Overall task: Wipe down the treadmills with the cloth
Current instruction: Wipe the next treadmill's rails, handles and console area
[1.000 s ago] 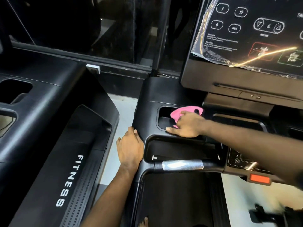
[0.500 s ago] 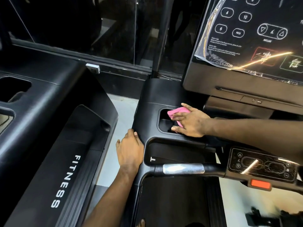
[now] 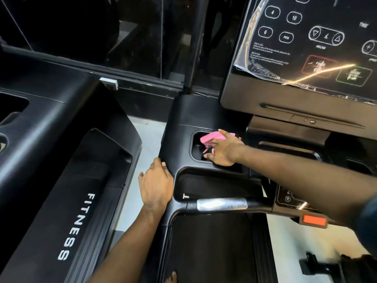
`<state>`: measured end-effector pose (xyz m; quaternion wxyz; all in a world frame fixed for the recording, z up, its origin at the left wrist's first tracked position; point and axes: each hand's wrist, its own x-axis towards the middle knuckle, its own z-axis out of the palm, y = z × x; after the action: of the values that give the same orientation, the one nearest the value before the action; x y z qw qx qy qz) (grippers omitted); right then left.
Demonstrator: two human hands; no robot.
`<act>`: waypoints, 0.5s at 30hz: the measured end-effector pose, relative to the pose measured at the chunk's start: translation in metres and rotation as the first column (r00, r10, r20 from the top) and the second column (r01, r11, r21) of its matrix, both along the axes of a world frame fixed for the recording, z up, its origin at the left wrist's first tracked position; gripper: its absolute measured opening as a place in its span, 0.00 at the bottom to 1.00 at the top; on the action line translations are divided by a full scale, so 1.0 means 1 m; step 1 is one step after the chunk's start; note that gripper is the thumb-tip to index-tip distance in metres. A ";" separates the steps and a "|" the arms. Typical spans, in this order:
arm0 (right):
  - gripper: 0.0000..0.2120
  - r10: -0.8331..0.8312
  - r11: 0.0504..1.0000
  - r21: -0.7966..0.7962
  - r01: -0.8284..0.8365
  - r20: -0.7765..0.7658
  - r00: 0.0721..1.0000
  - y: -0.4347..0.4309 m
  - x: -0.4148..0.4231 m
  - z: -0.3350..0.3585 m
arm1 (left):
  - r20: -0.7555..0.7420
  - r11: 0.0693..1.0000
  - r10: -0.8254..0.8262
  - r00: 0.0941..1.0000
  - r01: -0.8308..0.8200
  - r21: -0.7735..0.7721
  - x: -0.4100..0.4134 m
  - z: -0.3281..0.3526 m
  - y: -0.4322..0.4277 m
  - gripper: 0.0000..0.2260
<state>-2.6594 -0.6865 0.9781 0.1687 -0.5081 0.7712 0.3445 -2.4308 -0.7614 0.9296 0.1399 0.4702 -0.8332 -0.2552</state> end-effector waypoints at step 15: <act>0.37 -0.565 0.193 -0.563 0.804 0.606 0.560 -0.041 0.087 0.009 | -0.091 0.996 0.046 0.995 -0.038 0.085 0.000 -0.001 -0.004 0.11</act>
<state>-2.5723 -0.7272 0.9875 0.1581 -0.1611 0.9472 -0.2276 -2.4313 -0.7651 0.9290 0.1640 0.4806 -0.8044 -0.3084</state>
